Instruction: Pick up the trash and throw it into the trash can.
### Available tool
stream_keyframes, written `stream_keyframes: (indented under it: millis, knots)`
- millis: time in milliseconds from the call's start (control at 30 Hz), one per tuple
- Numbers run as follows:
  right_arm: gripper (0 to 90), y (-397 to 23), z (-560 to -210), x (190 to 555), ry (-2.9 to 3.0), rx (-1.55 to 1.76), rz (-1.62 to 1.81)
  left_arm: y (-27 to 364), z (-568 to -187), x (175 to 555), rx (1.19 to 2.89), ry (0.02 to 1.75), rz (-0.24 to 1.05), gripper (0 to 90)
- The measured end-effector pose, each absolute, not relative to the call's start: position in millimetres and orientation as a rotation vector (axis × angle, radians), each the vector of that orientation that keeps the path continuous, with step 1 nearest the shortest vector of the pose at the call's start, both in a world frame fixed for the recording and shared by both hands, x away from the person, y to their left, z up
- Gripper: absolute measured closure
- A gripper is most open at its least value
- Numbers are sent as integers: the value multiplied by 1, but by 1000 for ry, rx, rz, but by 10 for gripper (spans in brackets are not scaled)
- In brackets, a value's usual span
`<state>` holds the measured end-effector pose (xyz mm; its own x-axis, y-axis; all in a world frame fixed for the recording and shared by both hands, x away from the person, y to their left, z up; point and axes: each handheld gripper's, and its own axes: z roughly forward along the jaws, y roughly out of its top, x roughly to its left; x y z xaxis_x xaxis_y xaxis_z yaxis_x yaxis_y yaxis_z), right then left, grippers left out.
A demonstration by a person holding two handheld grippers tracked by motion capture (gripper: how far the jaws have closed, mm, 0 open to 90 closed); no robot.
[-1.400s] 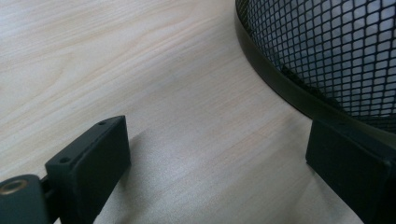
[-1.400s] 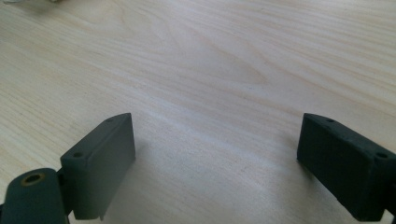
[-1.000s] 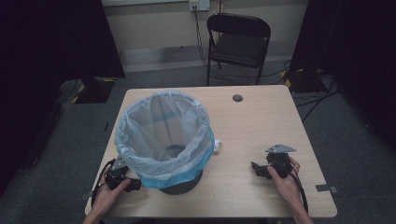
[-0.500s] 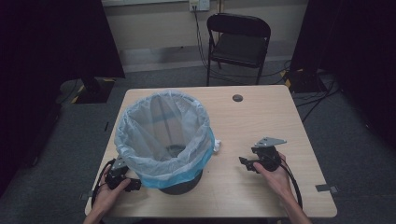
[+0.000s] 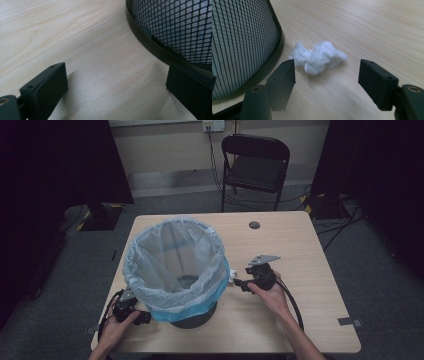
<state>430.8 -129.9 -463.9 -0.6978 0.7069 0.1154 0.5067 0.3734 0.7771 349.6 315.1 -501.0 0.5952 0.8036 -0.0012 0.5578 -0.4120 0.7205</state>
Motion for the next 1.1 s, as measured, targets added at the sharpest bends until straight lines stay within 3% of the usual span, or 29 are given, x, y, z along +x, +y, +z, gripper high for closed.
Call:
stream_keyframes:
  millis: [433,867,1100]
  knots:
    - [217,-85,-487,458,2475,1045,1171,315,-501,350,2130,1071,455,30]
    - [640,-92,-492,456,2424,1063,1095,315,-501,350,2130,1070,454,30]
    - [755,-98,-490,460,2446,1094,1098,315,-501,350,2130,1070,454,29]
